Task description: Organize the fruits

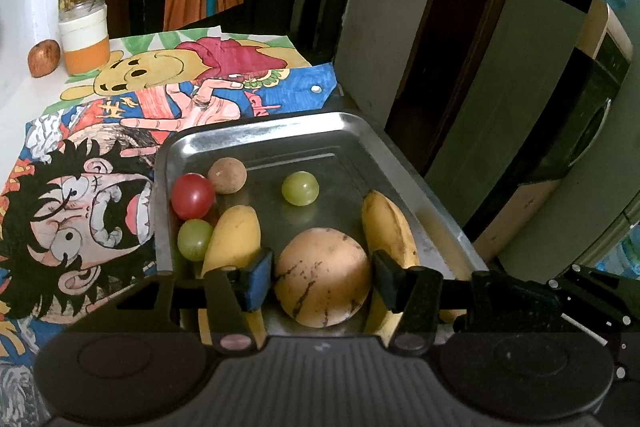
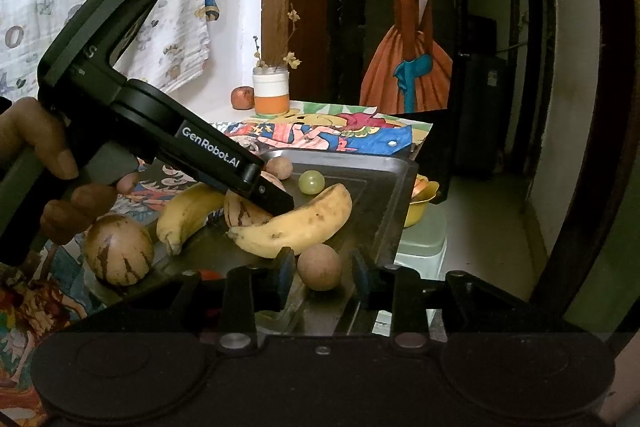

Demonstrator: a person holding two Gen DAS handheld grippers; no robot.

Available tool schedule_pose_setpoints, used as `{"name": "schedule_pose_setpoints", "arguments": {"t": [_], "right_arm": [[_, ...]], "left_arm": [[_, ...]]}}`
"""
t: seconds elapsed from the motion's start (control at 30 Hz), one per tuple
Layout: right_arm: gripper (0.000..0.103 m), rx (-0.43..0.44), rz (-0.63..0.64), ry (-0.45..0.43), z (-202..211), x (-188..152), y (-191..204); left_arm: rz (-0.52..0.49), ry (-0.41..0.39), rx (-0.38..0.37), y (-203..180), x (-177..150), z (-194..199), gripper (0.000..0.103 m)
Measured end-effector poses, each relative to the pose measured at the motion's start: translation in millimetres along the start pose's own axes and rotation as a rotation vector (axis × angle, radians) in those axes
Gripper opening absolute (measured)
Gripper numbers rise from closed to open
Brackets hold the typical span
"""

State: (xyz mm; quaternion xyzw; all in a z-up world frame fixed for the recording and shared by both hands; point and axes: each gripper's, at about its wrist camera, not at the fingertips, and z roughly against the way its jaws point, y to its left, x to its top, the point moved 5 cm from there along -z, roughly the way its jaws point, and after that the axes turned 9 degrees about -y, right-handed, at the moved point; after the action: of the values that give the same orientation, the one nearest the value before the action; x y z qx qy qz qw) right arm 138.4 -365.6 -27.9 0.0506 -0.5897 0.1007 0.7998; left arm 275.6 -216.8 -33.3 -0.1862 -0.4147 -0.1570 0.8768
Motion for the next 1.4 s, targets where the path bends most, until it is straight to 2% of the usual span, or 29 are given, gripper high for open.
{"name": "schedule_pose_setpoints", "arguments": {"t": [0.47, 0.93, 1.1, 1.3, 1.4], "right_arm": [[0.049, -0.042, -0.044, -0.036, 16, 8, -4], [0.07, -0.071, -0.07, -0.08, 38, 24, 2], [0.079, -0.076, -0.077, -0.096, 45, 31, 5], [0.093, -0.091, -0.089, -0.103, 56, 32, 5], [0.096, -0.101, -0.102, -0.1, 61, 30, 3]], "left_arm": [[0.039, -0.065, -0.02, -4, 5, 27, 0.081], [0.076, -0.179, 0.011, 0, 11, 70, 0.099], [0.095, -0.217, 0.038, 5, 8, 89, 0.102], [0.114, -0.25, 0.072, 10, 1, 109, 0.103], [0.113, -0.266, 0.089, 10, -2, 116, 0.103]]}}
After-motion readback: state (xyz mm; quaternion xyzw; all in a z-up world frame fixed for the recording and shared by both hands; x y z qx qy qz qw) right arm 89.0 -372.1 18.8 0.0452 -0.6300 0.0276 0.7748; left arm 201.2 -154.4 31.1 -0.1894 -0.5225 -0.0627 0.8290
